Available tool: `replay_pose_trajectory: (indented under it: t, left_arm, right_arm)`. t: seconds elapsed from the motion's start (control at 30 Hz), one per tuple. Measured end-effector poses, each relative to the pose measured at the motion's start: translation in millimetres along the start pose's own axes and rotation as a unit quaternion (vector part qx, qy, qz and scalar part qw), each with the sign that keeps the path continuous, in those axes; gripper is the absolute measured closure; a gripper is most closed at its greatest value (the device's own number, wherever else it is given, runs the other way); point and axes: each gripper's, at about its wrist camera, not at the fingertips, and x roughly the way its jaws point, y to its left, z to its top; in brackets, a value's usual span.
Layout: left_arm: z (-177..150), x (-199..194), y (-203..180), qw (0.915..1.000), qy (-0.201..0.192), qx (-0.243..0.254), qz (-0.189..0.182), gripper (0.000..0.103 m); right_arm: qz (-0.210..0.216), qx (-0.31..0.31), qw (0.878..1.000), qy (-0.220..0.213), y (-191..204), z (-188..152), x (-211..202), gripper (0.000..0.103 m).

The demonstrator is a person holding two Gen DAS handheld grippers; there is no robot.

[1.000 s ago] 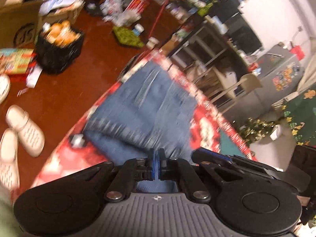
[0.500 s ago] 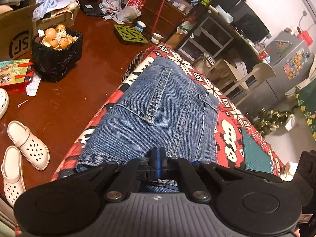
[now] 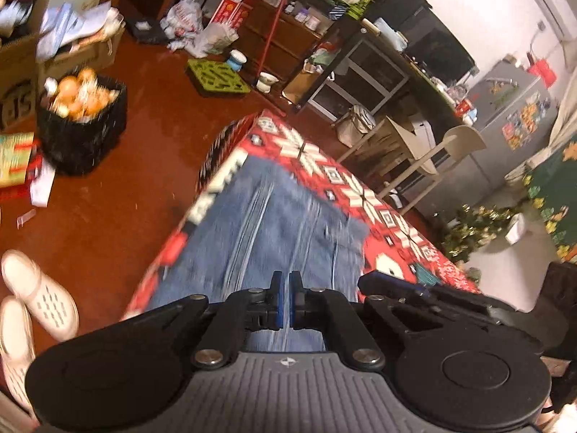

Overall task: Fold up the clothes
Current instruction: 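Lay the shorts flat on the blanket and open both grippers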

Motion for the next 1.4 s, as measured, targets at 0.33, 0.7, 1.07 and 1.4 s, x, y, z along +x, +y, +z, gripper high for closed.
replay_pose_trajectory:
  t: [0.33,0.7,1.07,1.4]
  left_arm:
    - [58,73,-5,0.9992,0.036,-0.007,0.016,0.101]
    - [56,83,2,0.9996,0.029,0.006,-0.005,0.102]
    - [70,122,-10,0.9971,0.059,0.033,0.033,0.101]
    - [56,82,-34,0.9963,0.058,0.057,0.029,0.101]
  right_arm:
    - [-0.022,0.021,1.000,-0.002,-41,59,48,0.100]
    - [0.003,0.031,0.999,0.008,-71,58,62,0.102]
    - [-0.024,0.031,0.999,0.014,-87,63,66,0.103]
    - [-0.032,0.040,0.999,0.003,-89,53,13,0.100]
